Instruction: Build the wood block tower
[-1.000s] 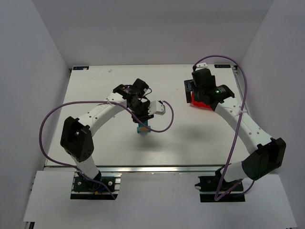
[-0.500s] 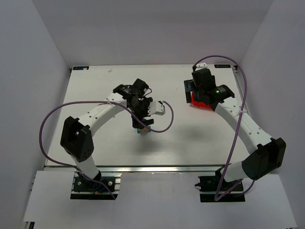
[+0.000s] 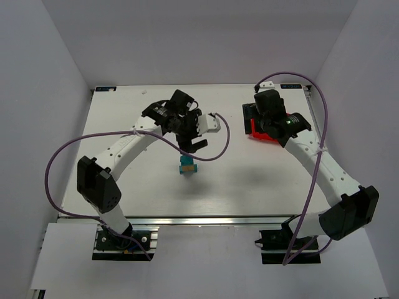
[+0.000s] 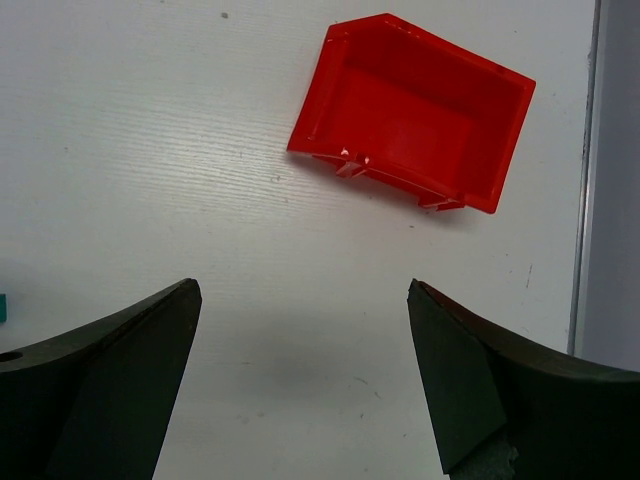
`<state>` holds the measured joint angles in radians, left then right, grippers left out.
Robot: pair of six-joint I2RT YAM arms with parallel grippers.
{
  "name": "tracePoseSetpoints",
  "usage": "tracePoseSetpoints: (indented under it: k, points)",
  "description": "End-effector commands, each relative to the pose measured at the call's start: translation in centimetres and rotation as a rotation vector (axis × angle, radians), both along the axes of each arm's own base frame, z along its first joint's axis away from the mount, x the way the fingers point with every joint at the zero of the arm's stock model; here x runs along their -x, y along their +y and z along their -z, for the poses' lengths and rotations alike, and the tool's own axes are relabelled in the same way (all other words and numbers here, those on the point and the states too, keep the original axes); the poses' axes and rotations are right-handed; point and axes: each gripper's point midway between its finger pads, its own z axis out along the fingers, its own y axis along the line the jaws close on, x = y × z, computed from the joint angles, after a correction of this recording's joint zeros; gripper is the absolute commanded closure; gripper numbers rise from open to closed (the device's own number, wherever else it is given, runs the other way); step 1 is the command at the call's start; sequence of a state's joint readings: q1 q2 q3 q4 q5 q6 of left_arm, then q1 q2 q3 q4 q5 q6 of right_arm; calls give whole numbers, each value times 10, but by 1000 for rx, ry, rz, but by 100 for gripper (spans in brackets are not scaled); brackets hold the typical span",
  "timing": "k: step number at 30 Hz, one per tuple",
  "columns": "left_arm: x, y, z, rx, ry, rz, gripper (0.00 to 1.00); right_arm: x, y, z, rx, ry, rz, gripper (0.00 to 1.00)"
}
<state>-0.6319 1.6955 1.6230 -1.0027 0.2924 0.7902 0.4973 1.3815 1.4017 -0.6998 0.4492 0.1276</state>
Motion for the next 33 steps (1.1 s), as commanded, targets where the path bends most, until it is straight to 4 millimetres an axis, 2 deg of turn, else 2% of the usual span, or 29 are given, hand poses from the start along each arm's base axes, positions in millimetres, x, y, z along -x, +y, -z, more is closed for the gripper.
tracePoseSetpoints:
  k: [1, 3, 5, 6, 7, 8, 9, 10, 11, 12, 13, 14, 15, 16, 17, 18, 19, 21, 22, 23, 27, 33]
  points:
    - [-20, -16, -91, 218, -184, -100, 2, 1, -1, -18, -67, -71, 22, 11]
    - [-36, -23, -125, 333, -246, -209, 2, 3, 5, -13, -113, -71, 0, 11]
    - [-50, -14, -157, 455, -294, -368, 2, 4, 11, -7, -150, -52, -17, 10]
    - [-59, -12, -177, 575, -289, -509, 2, 5, 13, -1, -172, -39, -7, 11]
    - [-59, 0, -196, 645, -316, -612, 2, 6, 19, 1, -199, -29, -23, 11]
    - [-65, 16, -202, 688, -342, -757, 2, 6, 22, 5, -214, -15, -26, 11]
    - [-70, 32, -191, 752, -302, -956, 2, 8, 25, 10, -239, 3, -27, 10]
    - [-62, 46, -195, 803, -284, -1048, 2, 11, 34, 12, -276, 18, -67, 11]
    - [-57, 52, -188, 855, -214, -1154, 2, 13, 37, 12, -291, 19, -78, 11]
    - [-48, 60, -160, 792, -156, -1222, 2, 16, 39, 12, -308, 19, -87, 11]
    - [-42, 70, -147, 767, -142, -1287, 2, 22, 41, 20, -320, 39, -98, 11]
    - [-32, 80, -141, 794, -101, -1376, 2, 25, 42, 15, -344, 19, -107, 11]
    - [-21, 94, -100, 693, -73, -1451, 2, 29, 43, 16, -360, 18, -114, 11]
    - [-16, 105, -86, 669, -75, -1504, 2, 36, 46, 28, -382, 45, -123, 11]
    - [-11, 116, -76, 687, -58, -1585, 2, 38, 47, 20, -412, 7, -132, 11]
    - [-5, 123, -60, 653, -37, -1621, 2, 41, 46, 21, -426, 1, -126, 10]
    - [2, 131, -38, 613, -21, -1666, 2, 44, 43, 31, -422, 13, -110, 11]
    - [6, 138, -34, 695, 4, -1697, 2, 49, 36, 28, -417, -10, -97, 11]
    - [13, 143, -16, 678, 15, -1707, 2, 50, 31, 30, -402, -11, -75, 11]
    - [14, 146, -29, 776, 31, -1696, 2, 54, 27, 32, -399, -2, -61, 11]
    - [23, 161, -38, 823, 16, -1713, 2, 62, 23, 37, -402, 0, -51, 11]
    - [21, 163, -40, 800, 29, -1713, 2, 65, 21, 34, -405, -20, -64, 10]
